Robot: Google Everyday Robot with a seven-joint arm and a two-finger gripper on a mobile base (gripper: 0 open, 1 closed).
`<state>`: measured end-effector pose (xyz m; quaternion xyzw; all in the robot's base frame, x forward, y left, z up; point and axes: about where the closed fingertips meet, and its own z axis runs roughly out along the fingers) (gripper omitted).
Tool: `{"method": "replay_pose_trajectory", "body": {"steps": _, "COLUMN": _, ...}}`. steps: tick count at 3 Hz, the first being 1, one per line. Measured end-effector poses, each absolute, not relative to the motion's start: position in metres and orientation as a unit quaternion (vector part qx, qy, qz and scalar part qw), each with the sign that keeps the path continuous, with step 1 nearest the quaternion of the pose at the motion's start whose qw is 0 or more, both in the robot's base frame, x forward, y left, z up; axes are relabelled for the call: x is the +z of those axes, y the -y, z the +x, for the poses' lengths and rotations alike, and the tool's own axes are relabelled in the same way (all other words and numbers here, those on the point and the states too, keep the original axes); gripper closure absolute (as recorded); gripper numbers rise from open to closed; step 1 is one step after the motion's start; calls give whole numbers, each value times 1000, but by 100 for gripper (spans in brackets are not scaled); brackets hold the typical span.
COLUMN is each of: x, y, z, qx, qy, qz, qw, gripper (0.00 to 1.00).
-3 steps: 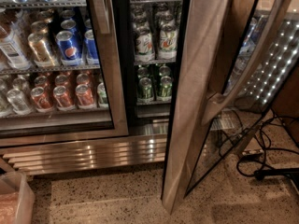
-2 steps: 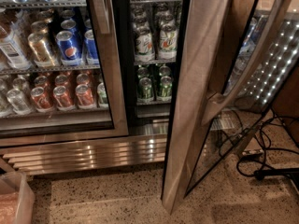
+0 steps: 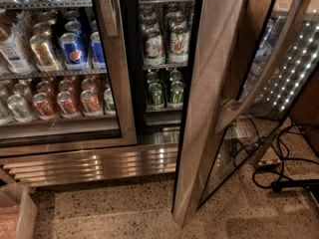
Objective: Open right fridge door
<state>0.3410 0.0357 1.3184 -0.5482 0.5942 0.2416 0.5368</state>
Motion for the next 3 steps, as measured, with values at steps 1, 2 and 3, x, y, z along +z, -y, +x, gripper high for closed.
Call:
{"method": "replay_pose_trajectory", "body": {"steps": 1, "x": 1318, "y": -36, "z": 341, "qx": 242, "qy": -594, "qz": -548, "qw": 537, "gripper": 63}}
{"method": "replay_pose_trajectory", "body": {"steps": 2, "x": 1318, "y": -36, "z": 341, "qx": 242, "qy": -594, "qz": -548, "qw": 537, "gripper": 51}}
{"method": "replay_pose_trajectory", "body": {"steps": 3, "x": 1318, "y": -36, "z": 341, "qx": 242, "qy": -594, "qz": -548, "qw": 537, "gripper": 39}}
